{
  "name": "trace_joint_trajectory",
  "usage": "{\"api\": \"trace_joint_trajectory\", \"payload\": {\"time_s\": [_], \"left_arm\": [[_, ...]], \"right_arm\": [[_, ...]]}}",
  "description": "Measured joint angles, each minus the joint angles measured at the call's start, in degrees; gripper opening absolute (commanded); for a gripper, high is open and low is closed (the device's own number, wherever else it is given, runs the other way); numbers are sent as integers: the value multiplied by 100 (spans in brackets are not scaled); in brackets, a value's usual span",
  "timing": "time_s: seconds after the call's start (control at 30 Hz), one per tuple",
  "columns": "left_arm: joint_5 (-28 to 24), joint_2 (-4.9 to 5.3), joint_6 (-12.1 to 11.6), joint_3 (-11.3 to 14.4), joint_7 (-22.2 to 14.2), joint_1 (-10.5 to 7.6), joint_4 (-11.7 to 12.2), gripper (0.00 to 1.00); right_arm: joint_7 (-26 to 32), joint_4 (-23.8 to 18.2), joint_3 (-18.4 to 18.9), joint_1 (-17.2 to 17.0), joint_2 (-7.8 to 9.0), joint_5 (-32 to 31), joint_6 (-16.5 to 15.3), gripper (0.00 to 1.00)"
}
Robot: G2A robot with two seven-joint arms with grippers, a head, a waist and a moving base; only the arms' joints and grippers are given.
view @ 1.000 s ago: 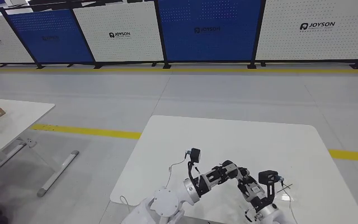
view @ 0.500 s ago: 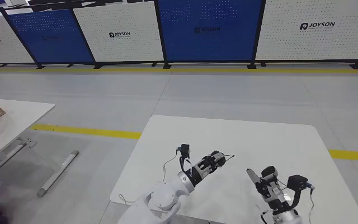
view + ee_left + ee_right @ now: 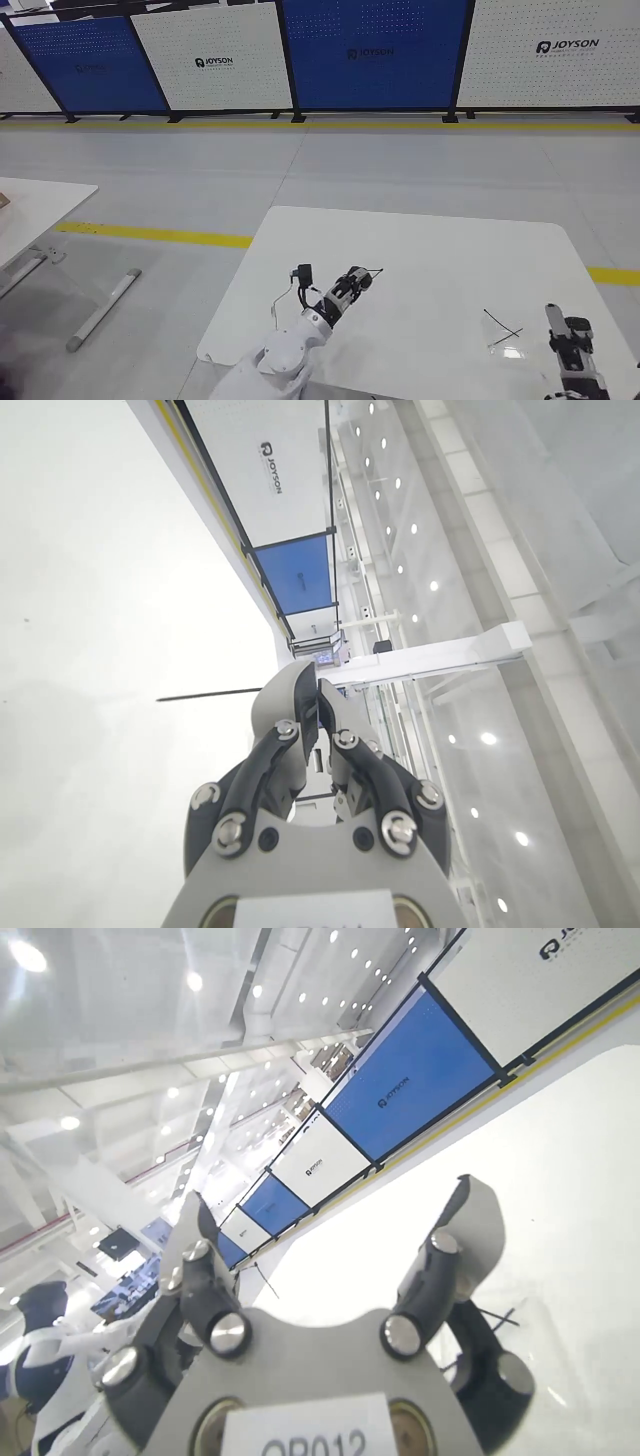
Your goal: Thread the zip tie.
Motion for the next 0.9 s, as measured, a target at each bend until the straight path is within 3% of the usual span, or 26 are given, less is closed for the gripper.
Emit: {"api": "trace_joint_trajectory", "payload": {"time_s": [0.07, 0.9], "left_arm": [[-9, 5, -65, 4, -170, 19, -8, 0], [-4, 5, -57, 6, -115, 17, -9, 0]], "right_arm": [[3, 0, -1, 0, 0, -4, 0, 100], [3, 1, -5, 3, -1, -15, 0, 100]]}}
